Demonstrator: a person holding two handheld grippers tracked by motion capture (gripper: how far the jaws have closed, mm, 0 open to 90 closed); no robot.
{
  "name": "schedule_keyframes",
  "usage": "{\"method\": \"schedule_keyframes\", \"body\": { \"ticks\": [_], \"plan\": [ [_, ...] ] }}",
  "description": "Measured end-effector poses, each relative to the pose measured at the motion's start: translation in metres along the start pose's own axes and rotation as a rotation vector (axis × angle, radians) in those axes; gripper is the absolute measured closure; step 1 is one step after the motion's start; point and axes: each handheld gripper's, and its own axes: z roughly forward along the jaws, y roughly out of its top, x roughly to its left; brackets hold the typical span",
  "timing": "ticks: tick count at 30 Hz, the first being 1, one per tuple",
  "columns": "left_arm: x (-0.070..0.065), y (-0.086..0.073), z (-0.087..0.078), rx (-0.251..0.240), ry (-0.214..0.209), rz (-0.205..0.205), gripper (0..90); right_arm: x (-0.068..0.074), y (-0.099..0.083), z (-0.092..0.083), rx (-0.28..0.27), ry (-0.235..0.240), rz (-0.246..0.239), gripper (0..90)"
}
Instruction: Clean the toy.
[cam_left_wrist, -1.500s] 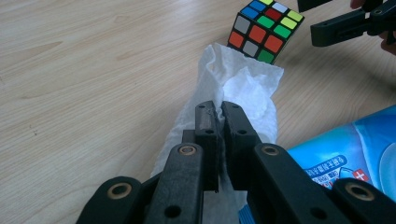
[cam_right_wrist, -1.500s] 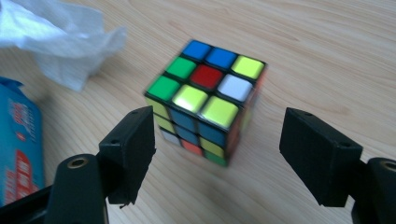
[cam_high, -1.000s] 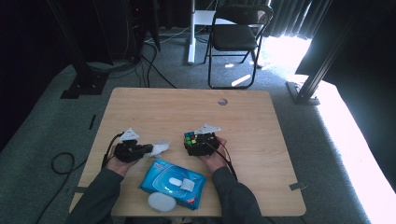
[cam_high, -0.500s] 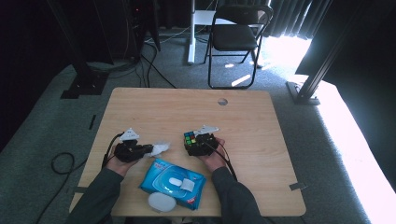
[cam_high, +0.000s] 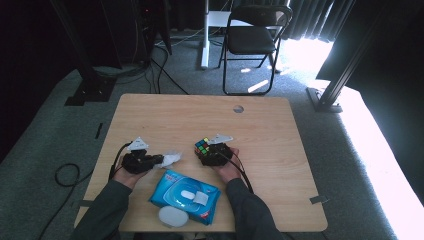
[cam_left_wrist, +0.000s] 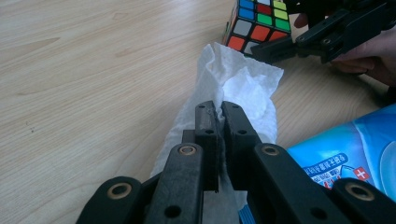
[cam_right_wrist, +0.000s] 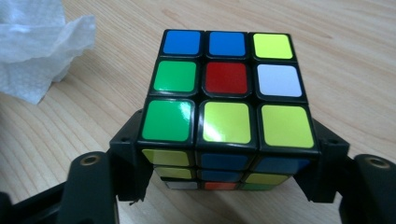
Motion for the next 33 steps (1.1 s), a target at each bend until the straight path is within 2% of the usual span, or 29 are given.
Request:
{"method": "schedule_keyframes", "body": {
  "ticks": [4,10,17,27,33],
  "plan": [
    [0.0,0.0,0.0,-0.002,0.001,0.0,86.3,-0.003,-0.001,-0.002,-0.012,0.011,-0.003,33.7],
    [0.0,0.0,0.001,-0.005,0.0,-0.006,86.4,0.001,-0.003,-0.003,-0.021,0.035,-0.061,33.9],
    [0.0,0.004,0.001,-0.014,-0.004,0.0,86.5,0.004,-0.002,-0.006,-0.018,0.05,-0.104,33.9],
    [-0.001,0.013,0.006,-0.027,-0.015,0.007,86.5,0.005,-0.001,-0.008,-0.016,0.062,-0.116,33.9],
    [-0.004,0.024,0.011,-0.037,-0.022,0.023,86.5,0.007,-0.001,-0.01,-0.018,0.076,-0.128,33.9]
  ]
}}
